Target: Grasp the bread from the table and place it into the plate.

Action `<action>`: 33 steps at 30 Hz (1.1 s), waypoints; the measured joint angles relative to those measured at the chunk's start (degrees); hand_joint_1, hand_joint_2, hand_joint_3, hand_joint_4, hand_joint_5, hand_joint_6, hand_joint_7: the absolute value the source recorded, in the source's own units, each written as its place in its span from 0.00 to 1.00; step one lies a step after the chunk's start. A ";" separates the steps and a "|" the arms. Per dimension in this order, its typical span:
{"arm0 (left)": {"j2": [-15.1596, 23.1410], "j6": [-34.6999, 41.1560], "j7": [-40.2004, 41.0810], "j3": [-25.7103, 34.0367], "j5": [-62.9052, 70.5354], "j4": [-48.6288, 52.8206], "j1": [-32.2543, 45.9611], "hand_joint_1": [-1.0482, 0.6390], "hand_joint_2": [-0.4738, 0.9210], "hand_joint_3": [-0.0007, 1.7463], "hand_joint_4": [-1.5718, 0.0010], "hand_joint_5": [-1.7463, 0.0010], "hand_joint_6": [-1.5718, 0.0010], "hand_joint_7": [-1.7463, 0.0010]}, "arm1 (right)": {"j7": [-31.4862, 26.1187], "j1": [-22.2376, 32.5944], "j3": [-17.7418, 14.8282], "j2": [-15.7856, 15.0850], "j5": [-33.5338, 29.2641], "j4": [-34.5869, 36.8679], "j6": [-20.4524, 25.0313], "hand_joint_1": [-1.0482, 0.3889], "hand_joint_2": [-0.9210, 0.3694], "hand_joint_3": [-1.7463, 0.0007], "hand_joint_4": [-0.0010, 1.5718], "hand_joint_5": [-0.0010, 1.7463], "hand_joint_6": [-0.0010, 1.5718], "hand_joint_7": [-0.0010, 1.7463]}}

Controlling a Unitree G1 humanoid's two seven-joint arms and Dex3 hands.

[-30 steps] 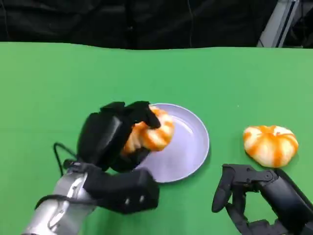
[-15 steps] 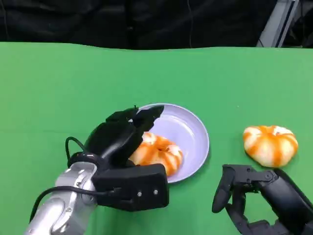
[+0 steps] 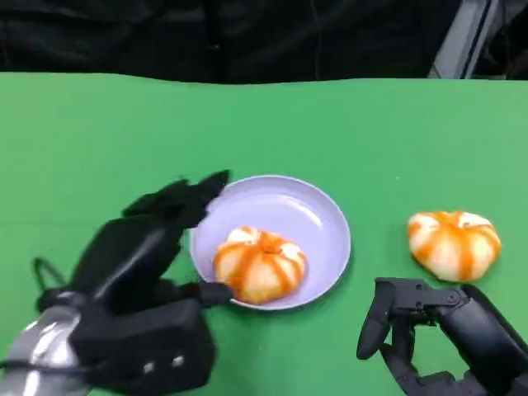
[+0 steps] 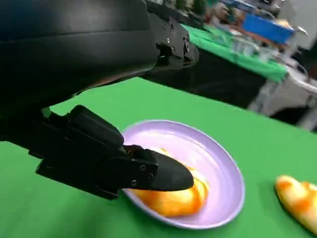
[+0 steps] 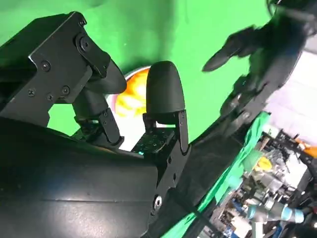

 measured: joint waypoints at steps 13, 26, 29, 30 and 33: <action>-9.51 -18.26 7.46 9.38 -19.71 -1.89 15.86 0.62 0.72 0.66 0.46 0.26 0.42 0.45 | 0.71 0.13 -0.53 -0.17 1.44 -0.35 0.21 0.82 0.47 0.19 0.56 0.95 0.51 0.75; -18.27 -27.41 10.40 12.83 -23.62 -2.18 23.84 0.63 0.62 0.81 0.44 0.00 0.48 0.12 | 1.20 0.28 -1.71 -1.12 2.47 -0.31 0.07 0.81 0.46 0.21 0.56 0.94 0.51 0.76; -18.42 -27.43 10.40 13.21 -23.51 -1.21 23.31 0.63 0.62 0.81 0.45 0.00 0.49 0.12 | 1.20 0.28 -1.74 -1.14 2.46 -0.30 0.07 0.80 0.46 0.21 0.56 0.94 0.51 0.76; -18.44 -27.44 10.40 13.38 -23.51 -1.05 23.11 0.63 0.61 0.80 0.45 0.00 0.49 0.12 | 1.20 0.28 -1.75 -1.14 2.45 -0.30 0.07 0.80 0.46 0.22 0.56 0.94 0.51 0.76; -18.45 -27.50 10.40 13.77 -23.43 -0.65 22.26 0.63 0.60 0.80 0.46 0.00 0.49 0.12 | 1.20 0.17 -1.77 -1.14 2.40 -0.30 0.07 0.81 0.46 0.21 0.56 0.94 0.51 0.76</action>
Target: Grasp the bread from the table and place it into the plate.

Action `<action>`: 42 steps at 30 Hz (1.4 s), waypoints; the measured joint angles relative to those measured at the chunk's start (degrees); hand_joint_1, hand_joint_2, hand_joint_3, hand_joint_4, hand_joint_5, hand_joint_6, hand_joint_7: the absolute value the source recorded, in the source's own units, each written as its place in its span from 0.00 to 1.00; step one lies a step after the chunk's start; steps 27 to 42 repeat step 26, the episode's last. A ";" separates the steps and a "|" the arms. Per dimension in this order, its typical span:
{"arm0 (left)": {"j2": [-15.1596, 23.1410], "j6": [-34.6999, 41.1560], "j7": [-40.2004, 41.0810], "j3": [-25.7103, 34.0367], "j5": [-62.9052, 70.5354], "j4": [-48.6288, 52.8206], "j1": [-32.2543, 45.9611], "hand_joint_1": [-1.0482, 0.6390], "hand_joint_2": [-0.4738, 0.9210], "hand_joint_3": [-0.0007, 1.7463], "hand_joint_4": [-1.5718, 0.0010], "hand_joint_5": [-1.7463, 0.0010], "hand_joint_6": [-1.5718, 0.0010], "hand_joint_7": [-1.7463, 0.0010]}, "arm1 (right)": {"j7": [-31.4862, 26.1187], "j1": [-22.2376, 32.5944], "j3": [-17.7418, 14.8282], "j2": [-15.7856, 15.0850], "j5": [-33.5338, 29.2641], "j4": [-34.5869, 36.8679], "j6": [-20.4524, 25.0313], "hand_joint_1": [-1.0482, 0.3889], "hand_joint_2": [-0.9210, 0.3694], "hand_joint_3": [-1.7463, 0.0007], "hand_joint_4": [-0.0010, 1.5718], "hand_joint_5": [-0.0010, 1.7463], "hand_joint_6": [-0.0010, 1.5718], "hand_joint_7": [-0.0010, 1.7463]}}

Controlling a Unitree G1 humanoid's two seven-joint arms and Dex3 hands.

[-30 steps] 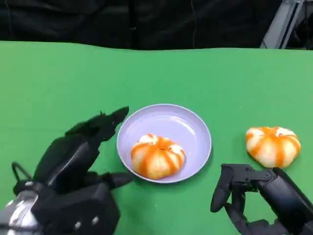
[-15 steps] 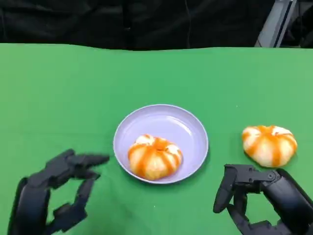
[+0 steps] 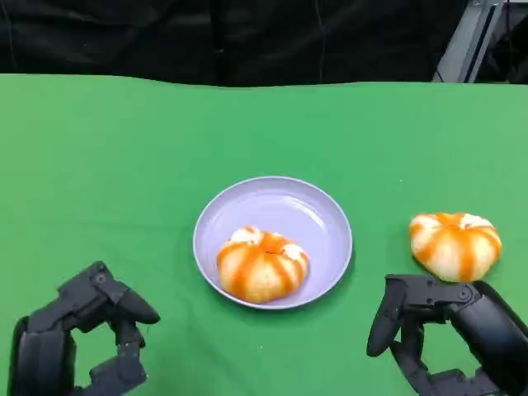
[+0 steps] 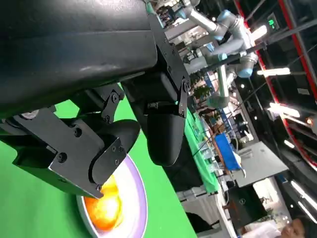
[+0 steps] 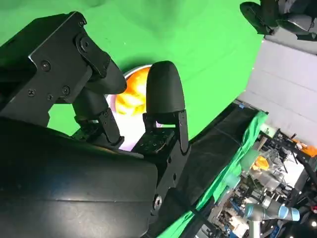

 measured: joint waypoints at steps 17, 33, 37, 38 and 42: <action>0.54 -1.27 -1.01 0.39 0.99 1.76 -0.86 0.63 0.63 0.77 0.45 0.03 0.49 0.14 | -0.08 -0.42 -0.12 0.03 -0.25 0.16 0.33 0.81 0.47 0.19 0.56 0.95 0.51 0.76; 0.51 -1.31 -0.99 0.49 2.64 1.76 -0.86 0.63 0.60 0.80 0.44 0.02 0.48 0.14 | 0.06 -0.52 -0.29 0.02 -0.23 0.16 0.40 0.81 0.47 0.19 0.56 0.96 0.51 0.76; 0.51 -1.31 -0.99 0.49 2.64 1.76 -0.86 0.63 0.60 0.80 0.44 0.02 0.48 0.14 | 0.06 -0.52 -0.29 0.02 -0.23 0.16 0.40 0.81 0.47 0.19 0.56 0.96 0.51 0.76; 0.51 -1.31 -0.99 0.49 2.64 1.76 -0.86 0.63 0.60 0.80 0.44 0.02 0.48 0.14 | 0.06 -0.52 -0.29 0.02 -0.23 0.16 0.40 0.81 0.47 0.19 0.56 0.96 0.51 0.76; 0.51 -1.31 -0.99 0.49 2.64 1.76 -0.86 0.63 0.60 0.80 0.44 0.02 0.48 0.14 | 0.06 -0.52 -0.29 0.02 -0.23 0.16 0.40 0.81 0.47 0.19 0.56 0.96 0.51 0.76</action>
